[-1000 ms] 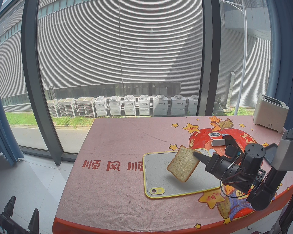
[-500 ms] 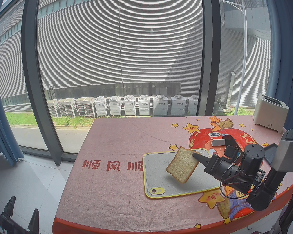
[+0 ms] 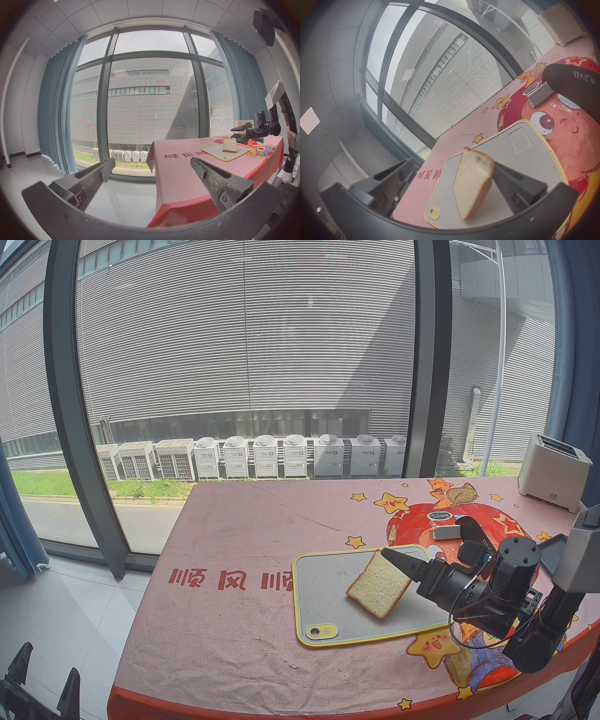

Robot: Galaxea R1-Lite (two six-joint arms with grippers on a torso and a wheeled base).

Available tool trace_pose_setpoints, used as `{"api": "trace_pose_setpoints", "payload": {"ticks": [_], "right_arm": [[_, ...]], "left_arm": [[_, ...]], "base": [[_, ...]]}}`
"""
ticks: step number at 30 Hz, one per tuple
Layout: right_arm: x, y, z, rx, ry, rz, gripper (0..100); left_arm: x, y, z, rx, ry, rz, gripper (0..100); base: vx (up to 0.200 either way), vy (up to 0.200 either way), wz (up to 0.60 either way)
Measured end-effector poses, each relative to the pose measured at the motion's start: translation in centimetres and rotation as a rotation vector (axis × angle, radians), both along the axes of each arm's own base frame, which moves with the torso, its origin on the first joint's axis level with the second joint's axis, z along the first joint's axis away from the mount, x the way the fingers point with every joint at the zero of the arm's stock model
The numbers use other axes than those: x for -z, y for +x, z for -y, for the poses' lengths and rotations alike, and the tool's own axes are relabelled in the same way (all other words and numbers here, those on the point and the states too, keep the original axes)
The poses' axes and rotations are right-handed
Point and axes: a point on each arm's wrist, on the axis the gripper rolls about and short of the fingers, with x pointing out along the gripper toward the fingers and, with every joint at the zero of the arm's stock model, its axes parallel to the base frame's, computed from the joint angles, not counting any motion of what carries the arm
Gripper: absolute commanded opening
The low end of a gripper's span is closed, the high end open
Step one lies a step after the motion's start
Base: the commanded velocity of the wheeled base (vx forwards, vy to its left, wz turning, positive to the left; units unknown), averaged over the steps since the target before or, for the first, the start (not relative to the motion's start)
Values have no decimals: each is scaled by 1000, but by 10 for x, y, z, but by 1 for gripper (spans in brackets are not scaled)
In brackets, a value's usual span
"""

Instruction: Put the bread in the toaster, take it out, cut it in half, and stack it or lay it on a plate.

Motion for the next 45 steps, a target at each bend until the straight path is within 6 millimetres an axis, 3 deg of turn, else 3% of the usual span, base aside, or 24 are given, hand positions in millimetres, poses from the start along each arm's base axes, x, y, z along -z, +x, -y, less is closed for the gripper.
{"api": "trace_pose_setpoints", "payload": {"ticks": [28, 35, 45], "right_arm": [[4, -4, -7, 23, -88, -2, 100], [-2, -3, -6, 22, -106, 40, 100], [4, 0, -11, 0, -207, -69, 100]], "left_arm": [[0, 0, 0, 0, -1, 0, 100], [0, 0, 0, 0, -1, 0, 100], [0, 0, 0, 0, -1, 0, 100]], "base": [[0, 0, 0], [0, 0, 0], [0, 0, 0]]}}
